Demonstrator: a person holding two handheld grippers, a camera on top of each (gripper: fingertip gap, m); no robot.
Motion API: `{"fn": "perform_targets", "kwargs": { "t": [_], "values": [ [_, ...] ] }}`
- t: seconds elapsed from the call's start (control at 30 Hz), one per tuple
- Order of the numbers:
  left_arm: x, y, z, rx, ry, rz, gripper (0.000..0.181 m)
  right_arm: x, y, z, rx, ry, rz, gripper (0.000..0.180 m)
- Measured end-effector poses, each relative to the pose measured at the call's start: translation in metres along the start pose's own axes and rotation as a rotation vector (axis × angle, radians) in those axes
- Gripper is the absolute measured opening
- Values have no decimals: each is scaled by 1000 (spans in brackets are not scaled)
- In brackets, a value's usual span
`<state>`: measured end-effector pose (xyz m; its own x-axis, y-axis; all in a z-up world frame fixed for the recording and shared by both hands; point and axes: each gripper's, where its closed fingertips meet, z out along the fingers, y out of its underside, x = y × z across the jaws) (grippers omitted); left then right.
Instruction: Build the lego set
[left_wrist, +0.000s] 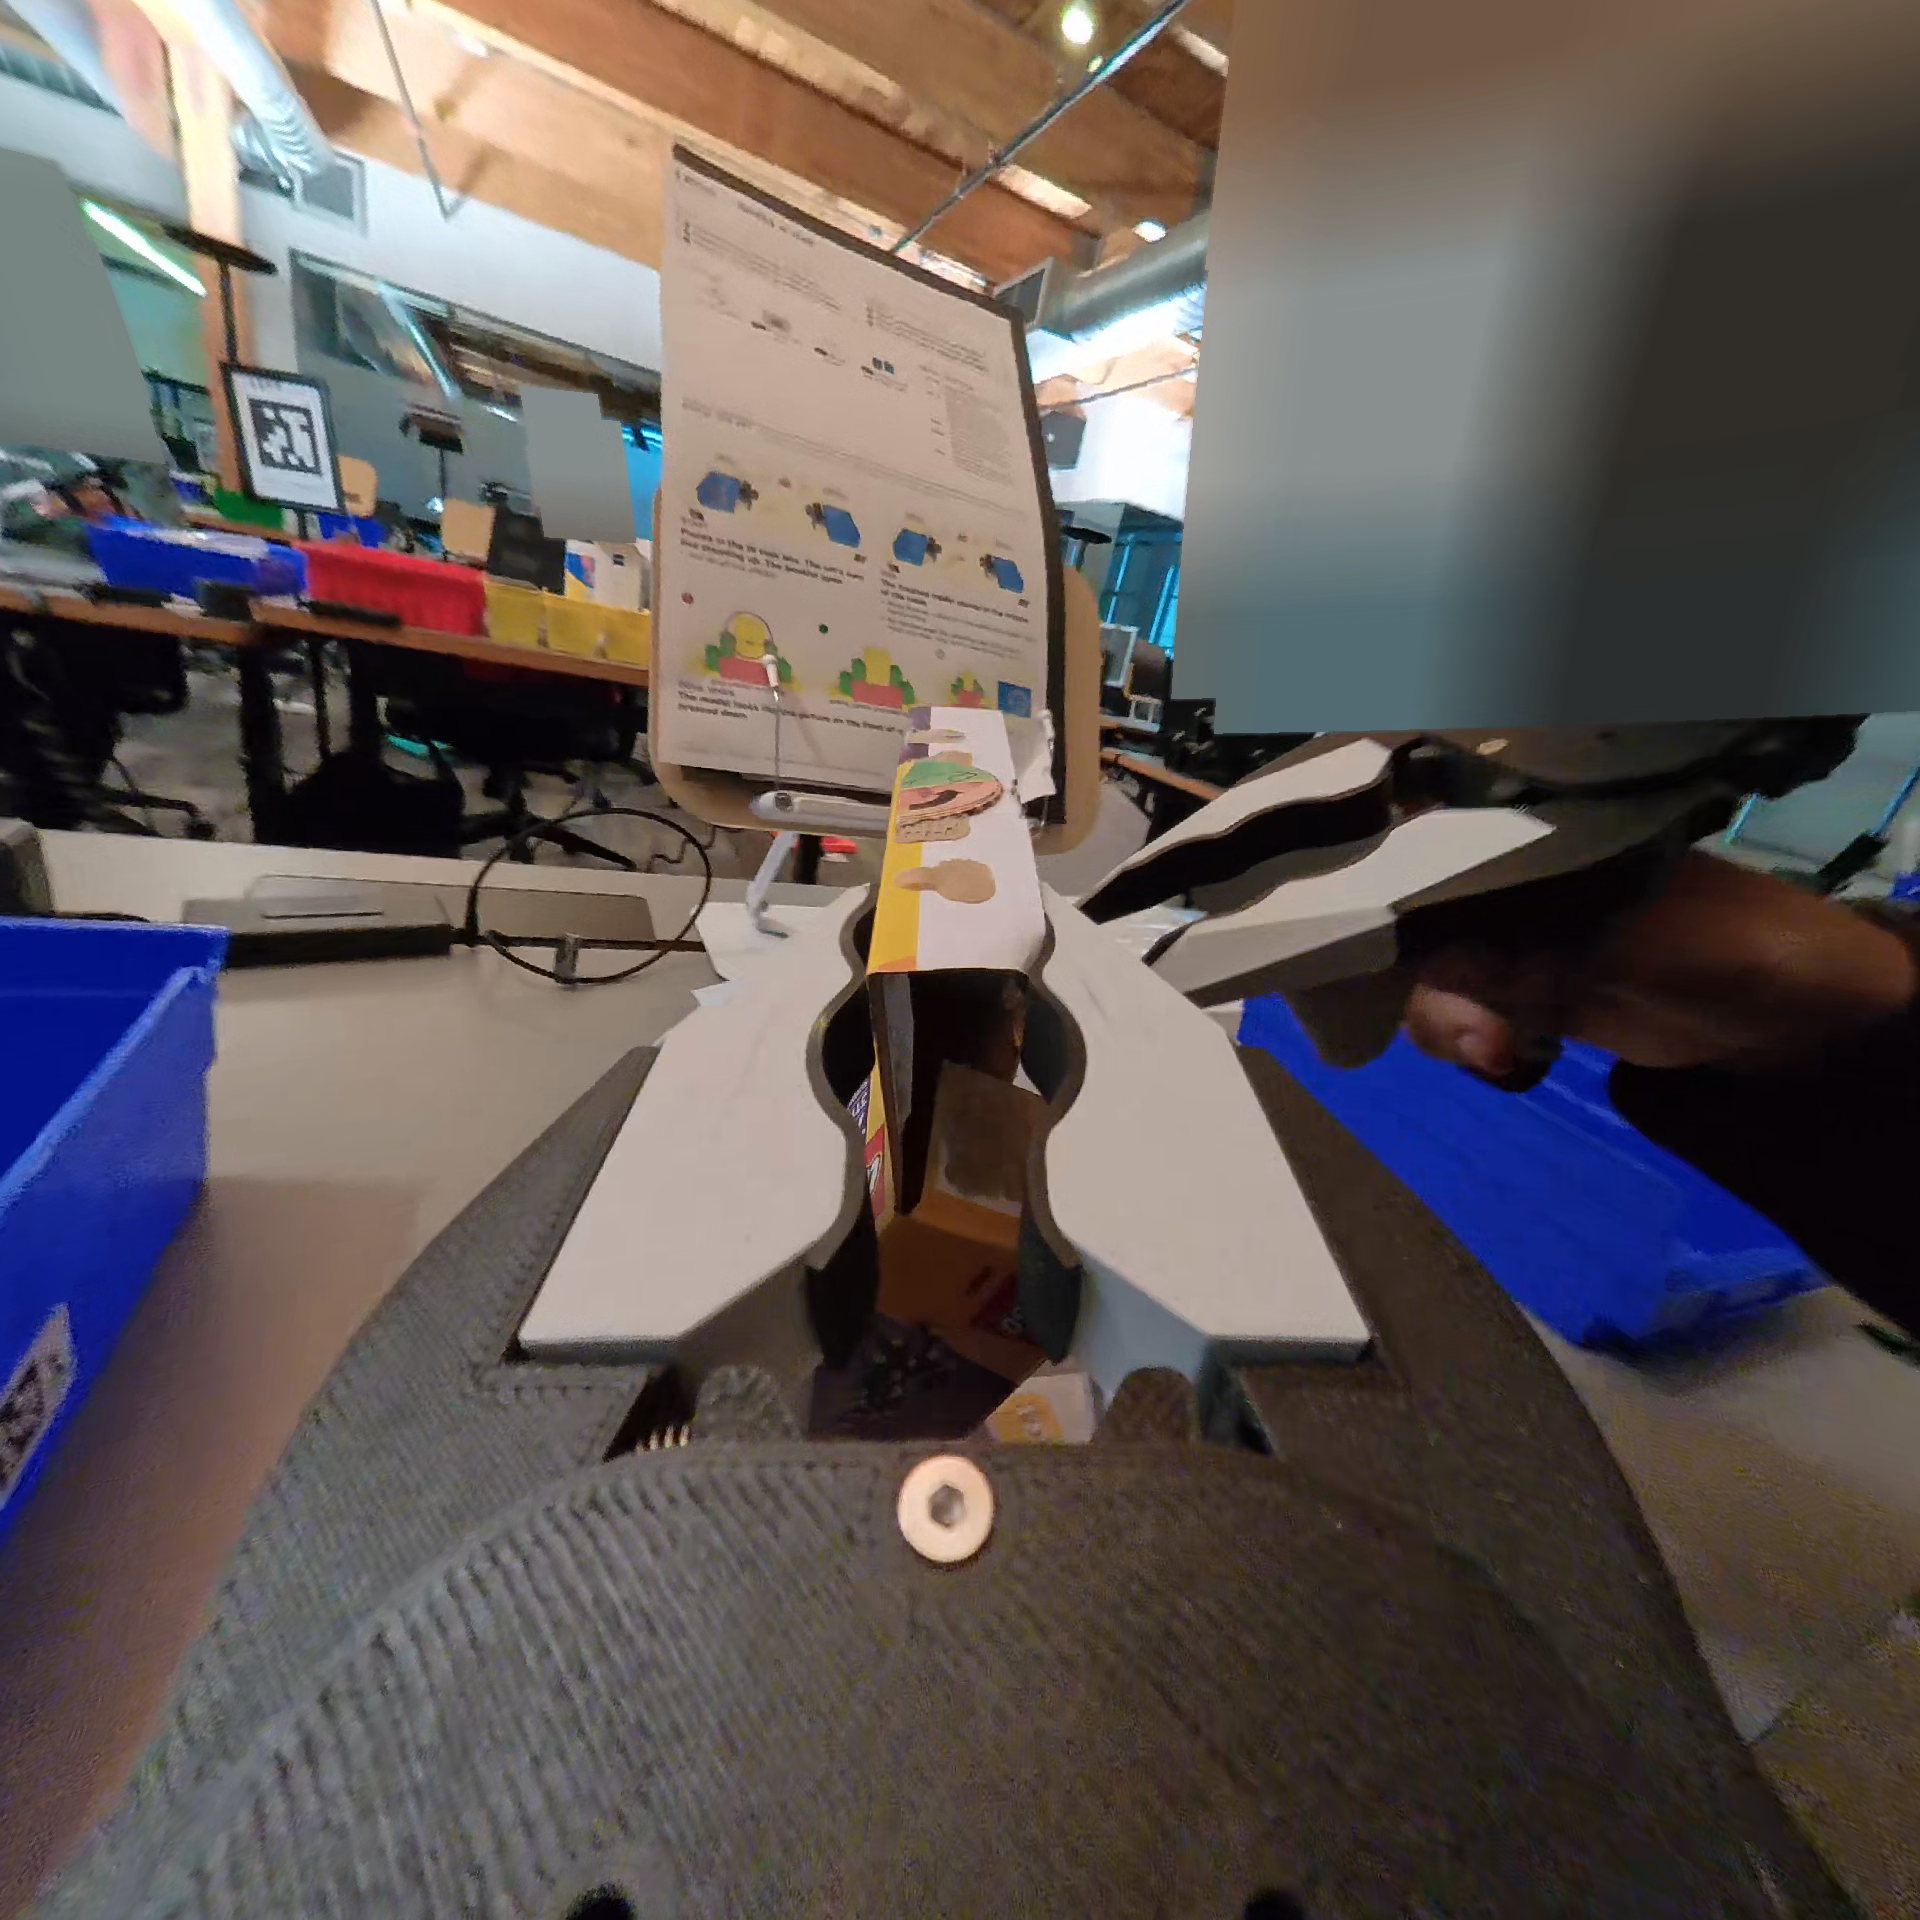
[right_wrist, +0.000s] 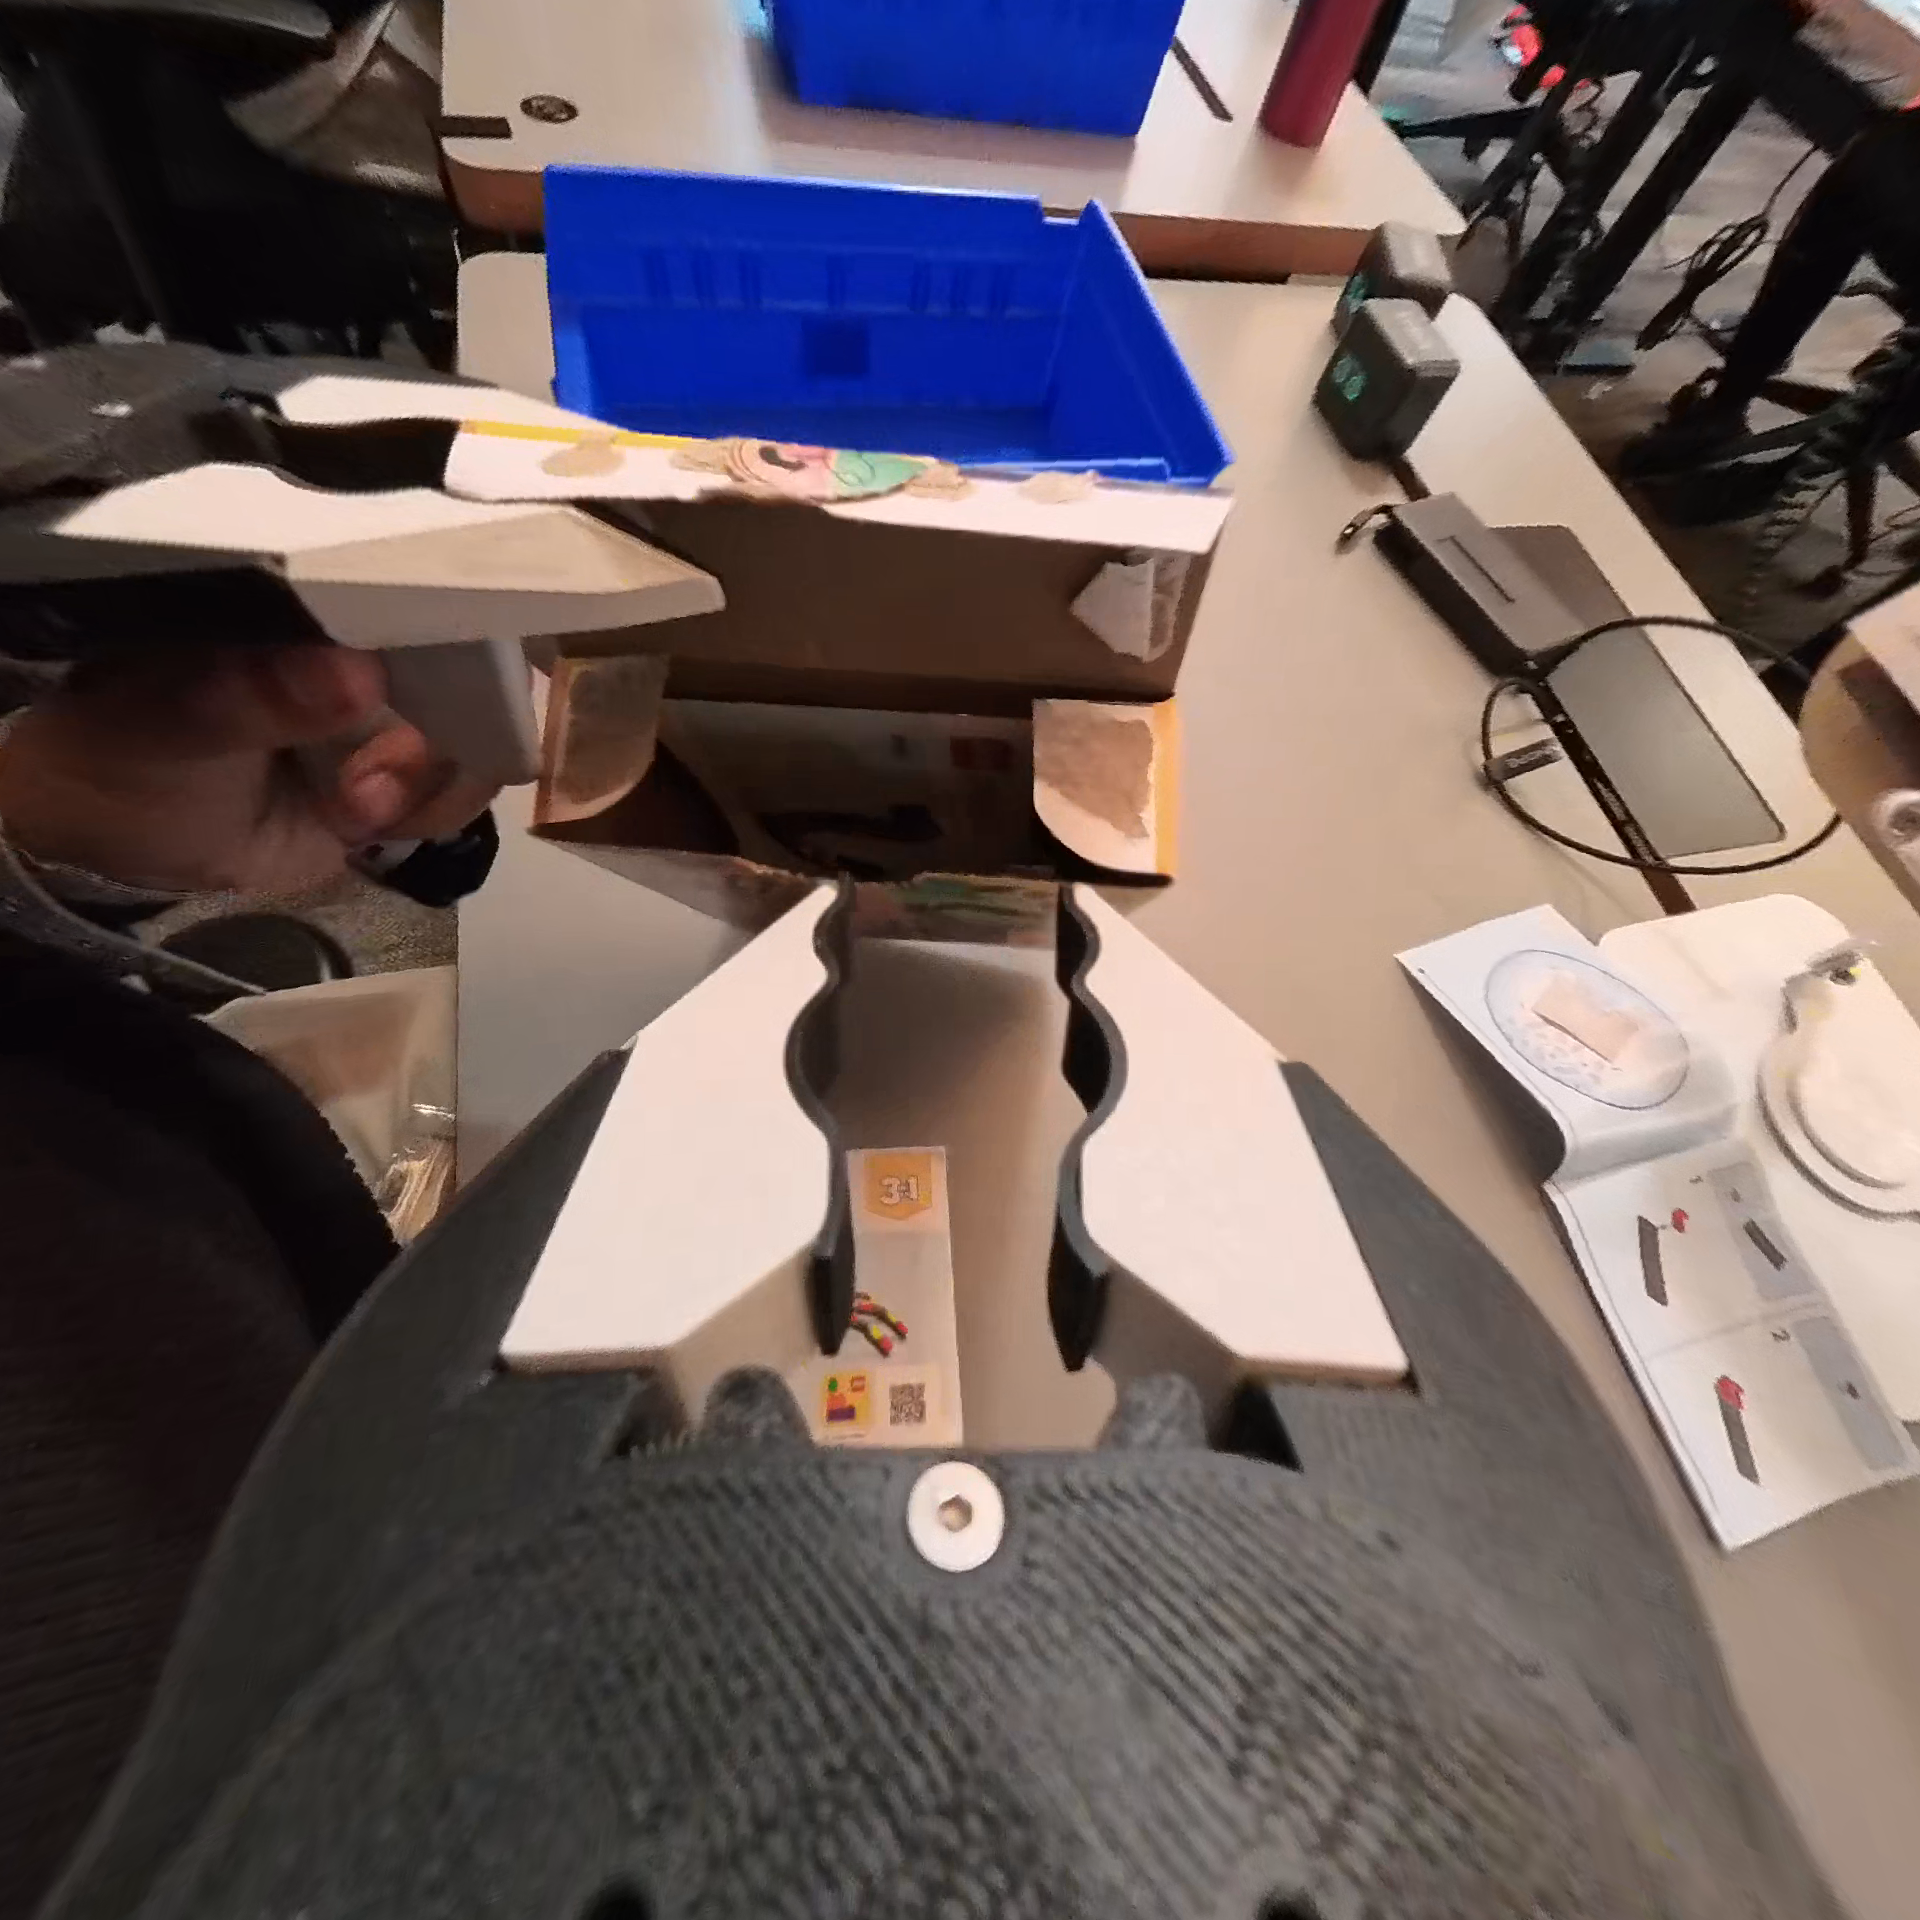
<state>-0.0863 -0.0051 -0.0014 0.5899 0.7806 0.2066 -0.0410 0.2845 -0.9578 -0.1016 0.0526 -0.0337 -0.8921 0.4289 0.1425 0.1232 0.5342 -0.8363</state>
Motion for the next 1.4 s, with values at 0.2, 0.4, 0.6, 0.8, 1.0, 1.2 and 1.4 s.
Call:
{"fn": "perform_targets", "kwargs": {
  "t": [0.2,0.4,0.6,0.8,1.0,1.2,1.4],
  "values": [
    [14,23,3,-82,37,15,18,-21,8,-11,129,-32,178,37],
    [49,42,7,-138,109,45,18,-41,51,3,140,-42,348,42],
    [49,43,8,-149,119,-126,20,-39,59,4,195,-21,421,42],
    [30,41,5,-117,137,-554,3,-32,53,0,202,5,400,44],
    [25,36,3,-92,144,-571,0,-29,52,7,130,32,343,45],
    [17,34,3,-100,160,-634,1,-41,48,1,113,-20,117,49],
    [21,36,5,-167,233,-666,1,-66,67,-3,-22,-191,-306,63]
  ]
}}
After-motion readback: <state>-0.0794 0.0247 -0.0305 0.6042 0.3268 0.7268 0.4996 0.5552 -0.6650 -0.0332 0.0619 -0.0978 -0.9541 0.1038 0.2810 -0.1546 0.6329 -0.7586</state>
